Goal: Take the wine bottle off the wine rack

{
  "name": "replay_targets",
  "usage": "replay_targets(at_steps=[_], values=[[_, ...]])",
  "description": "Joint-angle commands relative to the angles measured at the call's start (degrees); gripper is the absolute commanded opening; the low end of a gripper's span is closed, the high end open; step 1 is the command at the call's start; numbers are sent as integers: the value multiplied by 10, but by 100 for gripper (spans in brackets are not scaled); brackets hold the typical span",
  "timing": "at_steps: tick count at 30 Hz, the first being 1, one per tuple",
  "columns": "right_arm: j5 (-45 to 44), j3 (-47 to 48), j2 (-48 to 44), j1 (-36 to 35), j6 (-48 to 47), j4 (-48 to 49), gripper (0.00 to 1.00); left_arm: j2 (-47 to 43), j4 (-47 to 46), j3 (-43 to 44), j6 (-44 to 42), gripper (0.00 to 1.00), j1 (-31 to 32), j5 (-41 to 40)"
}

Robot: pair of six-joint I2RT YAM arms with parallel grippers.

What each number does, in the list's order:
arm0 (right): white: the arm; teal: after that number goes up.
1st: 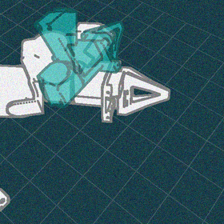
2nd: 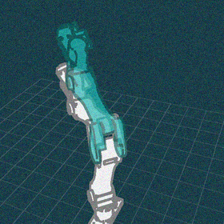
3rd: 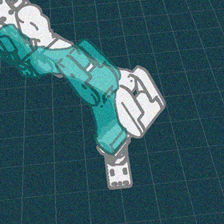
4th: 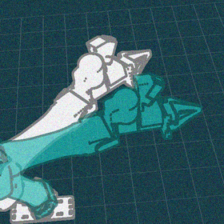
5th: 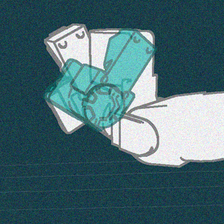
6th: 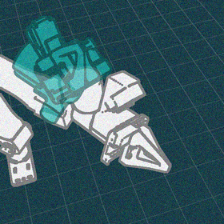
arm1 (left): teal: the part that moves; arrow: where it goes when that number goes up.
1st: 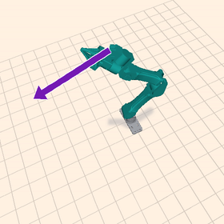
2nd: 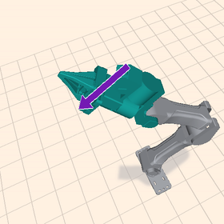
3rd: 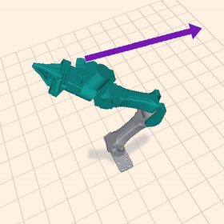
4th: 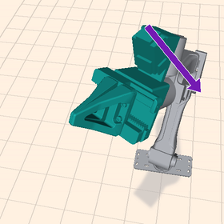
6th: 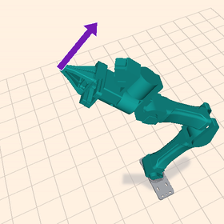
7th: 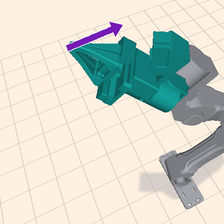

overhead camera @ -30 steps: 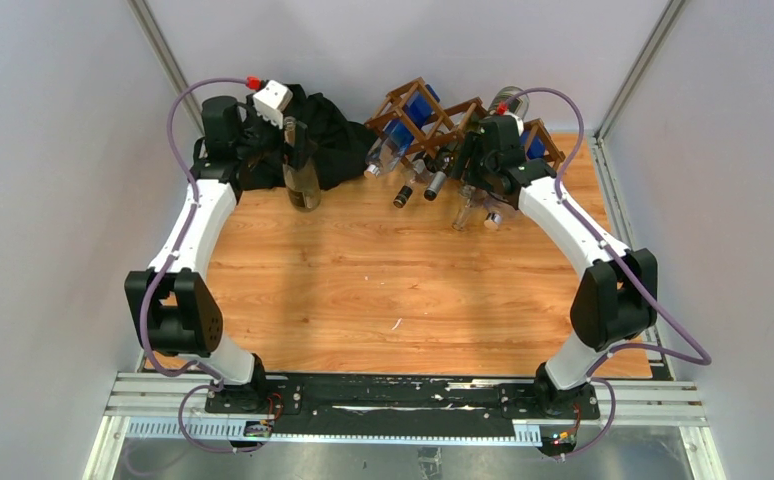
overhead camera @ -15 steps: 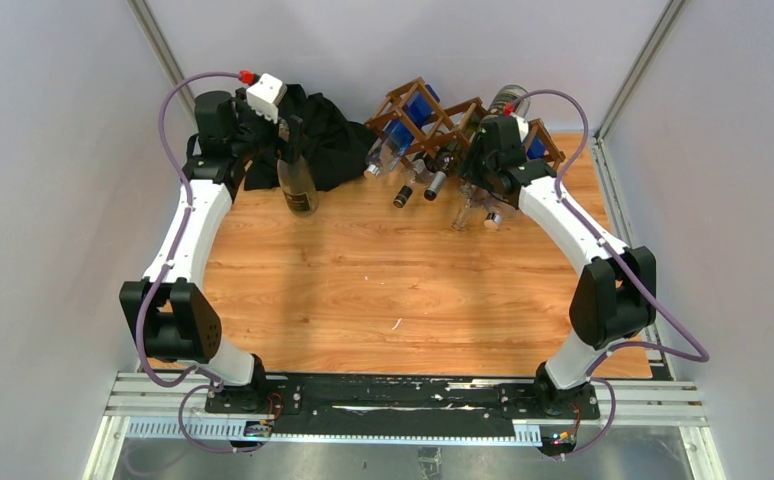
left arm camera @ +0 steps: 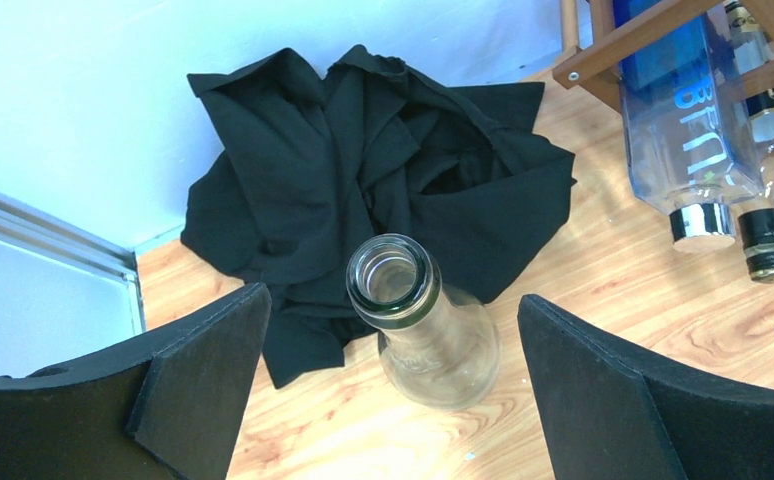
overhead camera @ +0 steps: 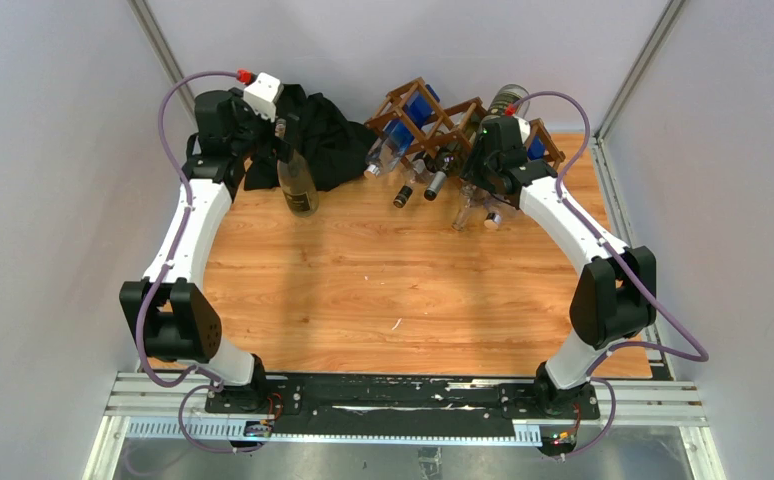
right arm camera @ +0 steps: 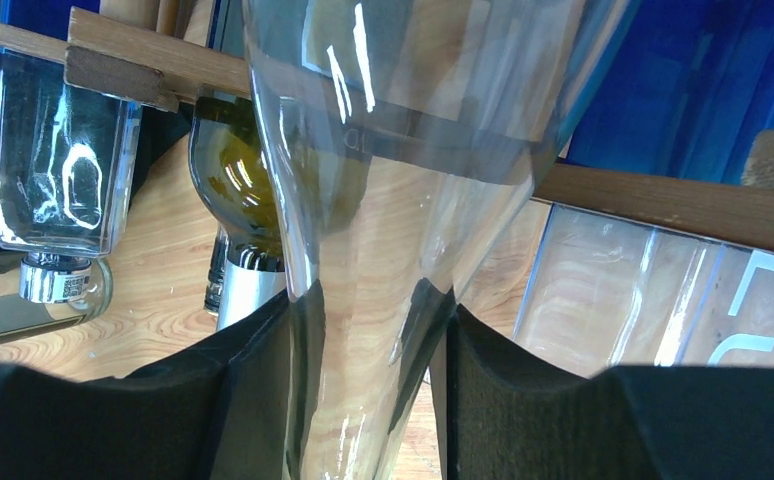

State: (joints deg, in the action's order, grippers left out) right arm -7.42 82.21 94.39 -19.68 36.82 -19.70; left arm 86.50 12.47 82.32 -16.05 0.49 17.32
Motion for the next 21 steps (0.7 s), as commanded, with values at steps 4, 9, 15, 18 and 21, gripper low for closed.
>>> replay_targets(at_steps=[4,9,15,18,21], values=[[34,17,-31,-1,-18,59,0,-18,65,99,-4,100,-1,36],[36,20,-57,0,-29,73,0,-11,122,171,-6,100,-1,48],[43,31,-89,1,-47,91,0,-13,169,241,8,100,-1,87],[54,44,-105,0,-52,93,0,-19,201,255,7,100,-1,138],[64,48,-124,1,-51,92,0,-40,204,232,-5,100,-1,181]])
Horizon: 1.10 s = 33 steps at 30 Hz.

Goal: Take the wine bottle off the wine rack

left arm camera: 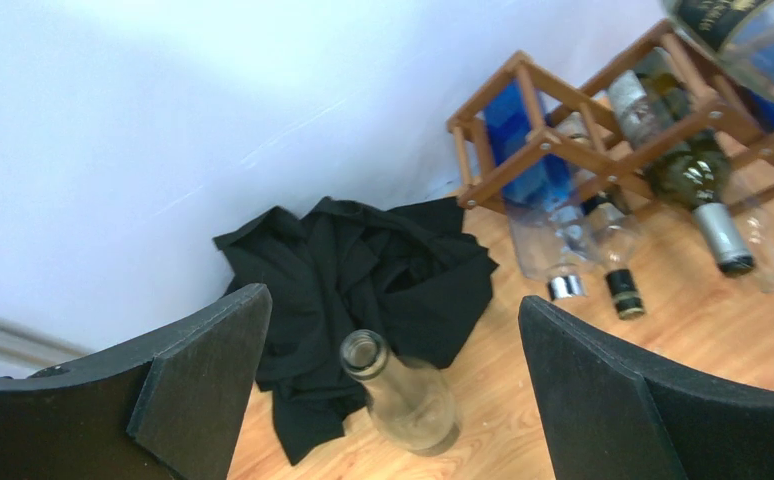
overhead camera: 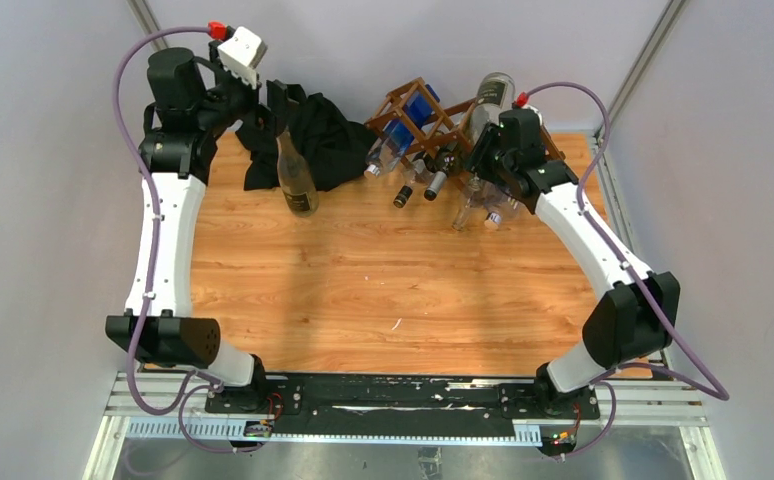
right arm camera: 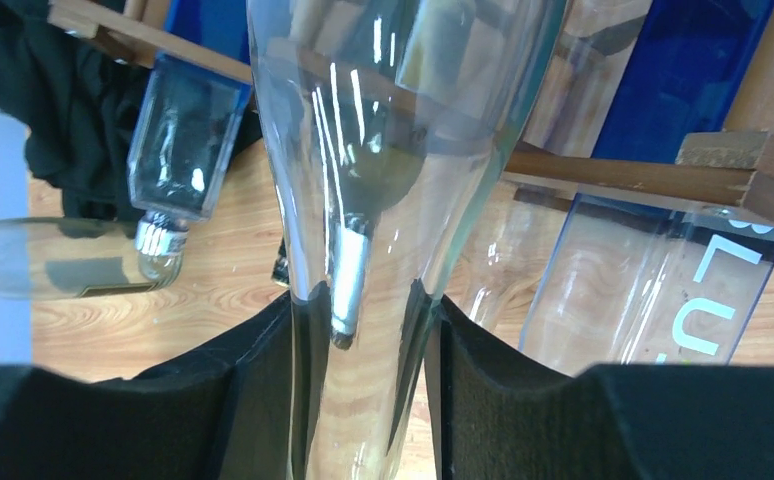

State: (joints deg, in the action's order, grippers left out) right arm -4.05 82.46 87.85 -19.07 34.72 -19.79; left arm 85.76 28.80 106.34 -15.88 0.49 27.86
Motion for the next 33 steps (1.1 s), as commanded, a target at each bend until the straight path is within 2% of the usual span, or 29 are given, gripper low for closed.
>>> replay_targets(at_steps=[1,9,13,18,25,30,33], values=[[31,46,-65,-5,-28,94,0,-42,40,-21,-15,100,-1,86],[68,9,-136,-6,3,122,0,-106,40,-120,-101,100,1,141],[119,5,-159,-8,3,114,0,-134,49,-180,-159,100,20,154],[189,11,-162,-25,-8,75,0,-195,52,-262,-285,100,82,113],[236,-10,-171,-79,-10,38,0,-269,53,-343,-464,100,184,53],[264,-17,-163,-139,-15,32,0,-329,51,-417,-696,100,249,28],[276,-13,-153,-176,-28,16,0,-346,23,-442,-728,100,280,29]])
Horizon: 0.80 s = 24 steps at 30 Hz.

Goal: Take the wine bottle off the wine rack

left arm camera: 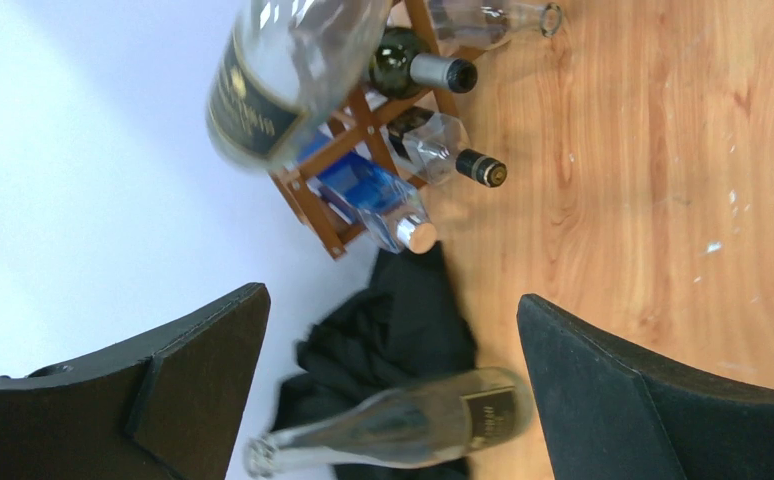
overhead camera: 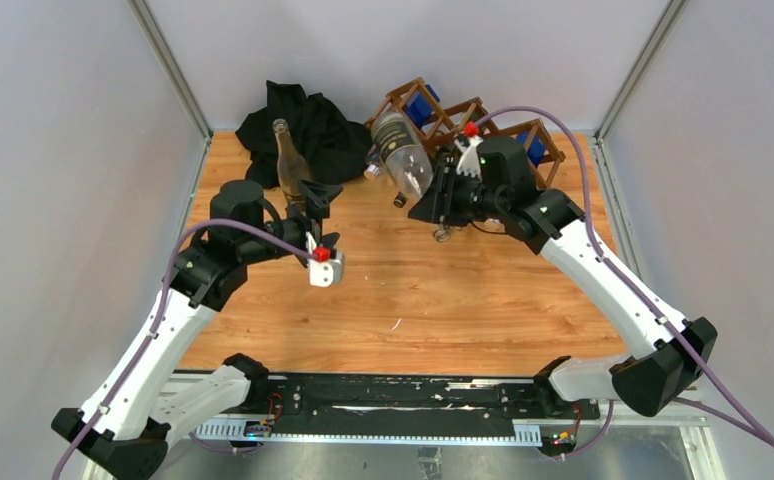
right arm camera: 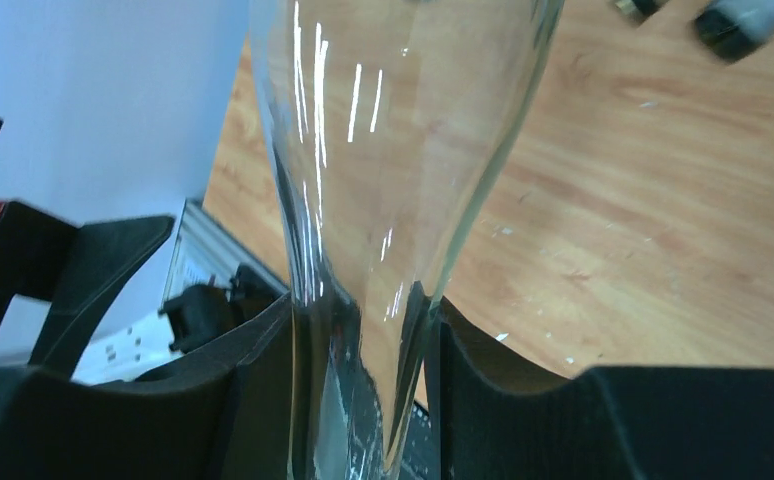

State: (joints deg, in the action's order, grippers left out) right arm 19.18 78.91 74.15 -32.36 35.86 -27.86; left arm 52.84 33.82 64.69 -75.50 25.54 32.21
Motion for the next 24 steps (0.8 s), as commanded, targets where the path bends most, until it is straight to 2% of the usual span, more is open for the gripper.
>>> replay_targets(at_steps=[1,4,10,15,24], values=[[48,22,-14,-52,-41,94,0,-20,-49,-35,-131,100,40,-17],[67,19,-11,-73,-42,91,0,-35,-114,-76,-140,100,64,-20],[80,30,-1,-113,-52,58,0,-41,-152,-127,-205,100,119,-32],[92,27,6,-135,-52,40,0,-37,-180,-147,-218,100,151,-43],[102,35,19,-162,-49,40,0,-36,-140,-163,-172,99,220,-89]])
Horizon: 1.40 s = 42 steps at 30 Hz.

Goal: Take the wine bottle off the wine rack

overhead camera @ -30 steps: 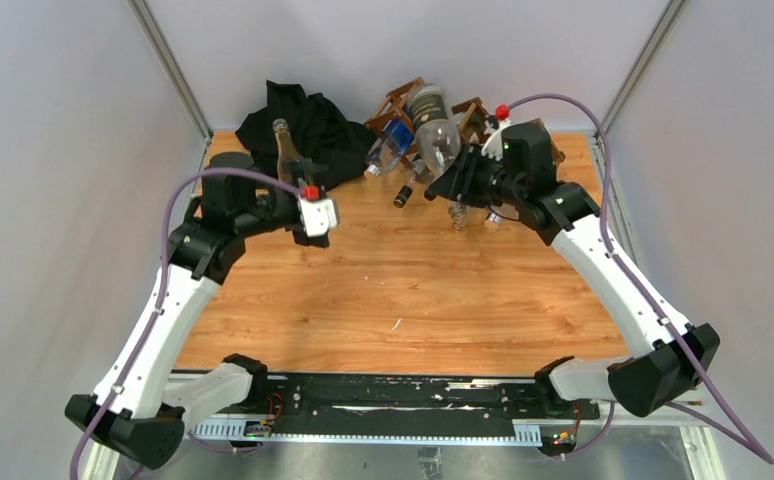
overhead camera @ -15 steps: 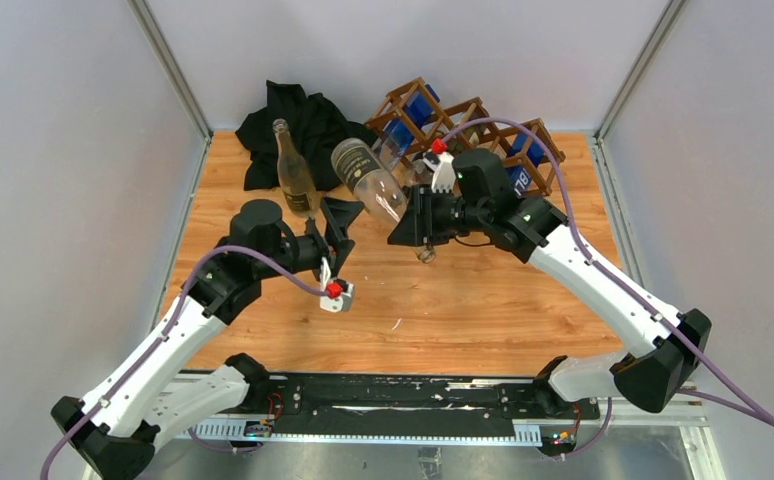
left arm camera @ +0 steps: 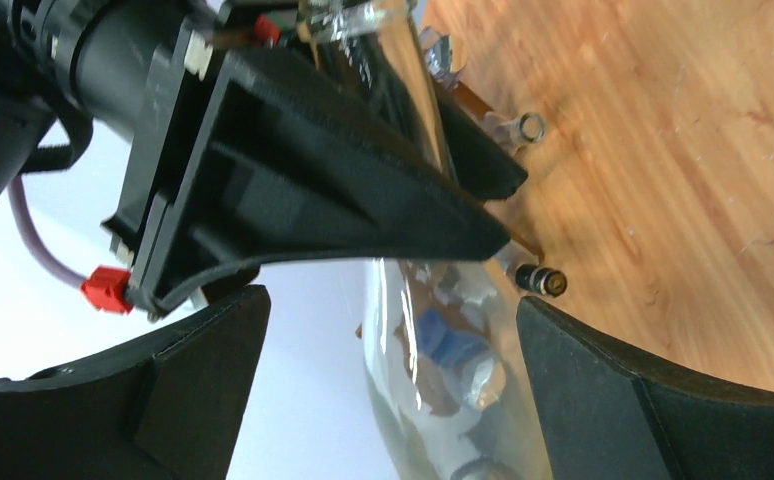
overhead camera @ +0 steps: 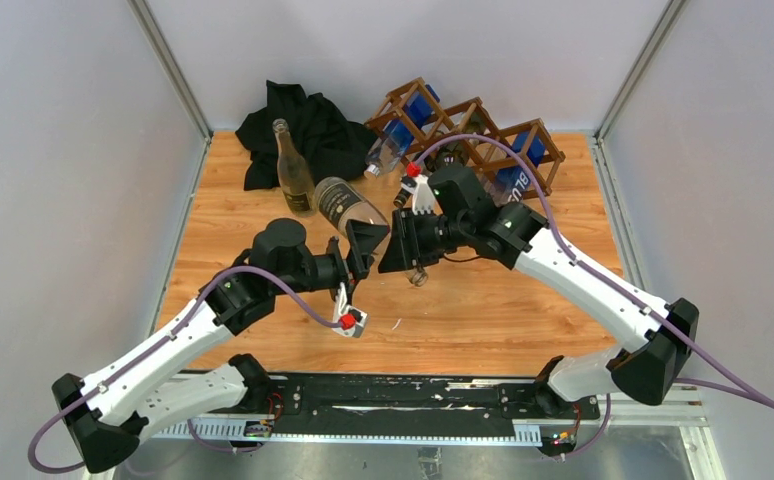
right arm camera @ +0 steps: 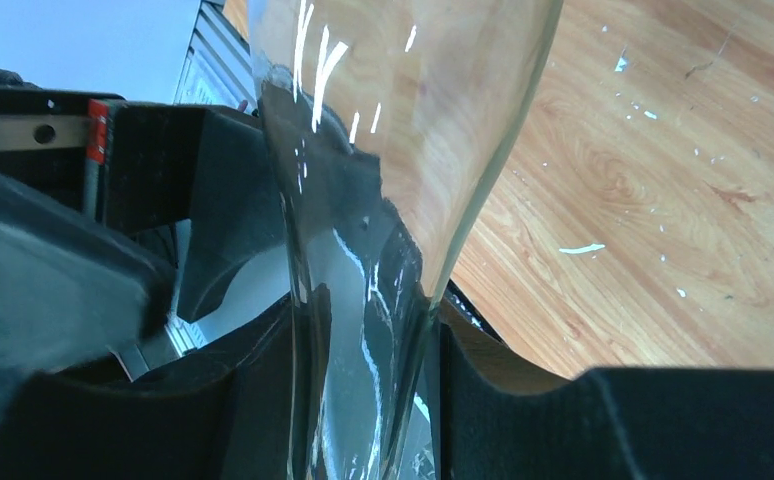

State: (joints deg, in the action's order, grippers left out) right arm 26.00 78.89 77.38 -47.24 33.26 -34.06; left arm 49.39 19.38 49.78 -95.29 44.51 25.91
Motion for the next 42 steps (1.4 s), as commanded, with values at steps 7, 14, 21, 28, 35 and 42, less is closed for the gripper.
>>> replay_targets(at_steps=[7,14,21,28,35,42], values=[[49,38,-9,-29,-15,118,0,-4,-14,-30,137,91,76,-66],[78,23,8,-42,5,145,0,-7,-31,-36,182,74,79,-69],[113,46,51,-48,21,170,0,-28,-37,-66,197,46,79,-75],[116,40,46,-47,19,171,9,-43,-43,-75,226,1,79,-102],[104,0,28,-38,36,169,38,-61,-39,-77,274,0,79,-125],[99,-51,-1,-33,48,184,42,-97,-39,-98,258,0,79,-131]])
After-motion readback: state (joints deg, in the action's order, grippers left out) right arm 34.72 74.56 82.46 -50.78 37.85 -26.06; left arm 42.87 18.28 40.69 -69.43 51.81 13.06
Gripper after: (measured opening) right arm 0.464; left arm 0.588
